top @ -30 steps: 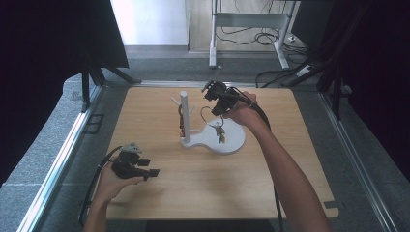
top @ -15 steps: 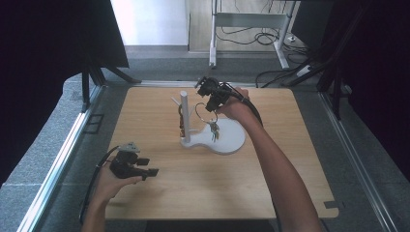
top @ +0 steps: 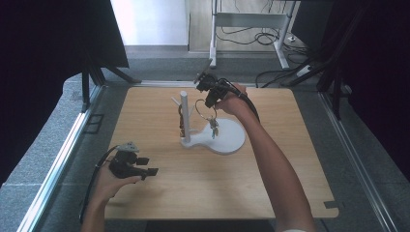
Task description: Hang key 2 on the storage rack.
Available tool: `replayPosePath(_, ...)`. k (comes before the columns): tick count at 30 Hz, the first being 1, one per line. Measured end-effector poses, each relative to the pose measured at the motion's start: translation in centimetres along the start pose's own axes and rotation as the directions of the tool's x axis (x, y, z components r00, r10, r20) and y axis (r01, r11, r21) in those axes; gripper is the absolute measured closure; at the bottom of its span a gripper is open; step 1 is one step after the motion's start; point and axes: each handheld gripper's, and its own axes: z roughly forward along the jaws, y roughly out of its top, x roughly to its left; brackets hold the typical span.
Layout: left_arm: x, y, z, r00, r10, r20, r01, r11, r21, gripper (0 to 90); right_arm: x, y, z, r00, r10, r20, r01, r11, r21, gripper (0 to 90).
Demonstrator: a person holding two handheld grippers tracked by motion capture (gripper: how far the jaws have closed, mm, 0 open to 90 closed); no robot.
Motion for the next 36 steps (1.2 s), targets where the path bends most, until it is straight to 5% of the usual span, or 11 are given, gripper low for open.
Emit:
replayPosePath(15,0.0,0.0,0.0,1.0,0.002,0.002,-0.002,1.0,-0.001,36.1,0.4,1.4,0.6,0.9999,-0.01,0.006,0.01,1.0,-0.015,87.1)
replayPosePath(36,-0.2,0.1,0.0,0.9999,0.007,-0.008,-0.007,1.0,-0.003,36.2,2.0,-0.4,1.8,0.9986,-0.002,-0.054,0.001,0.999,-0.033,86.8)
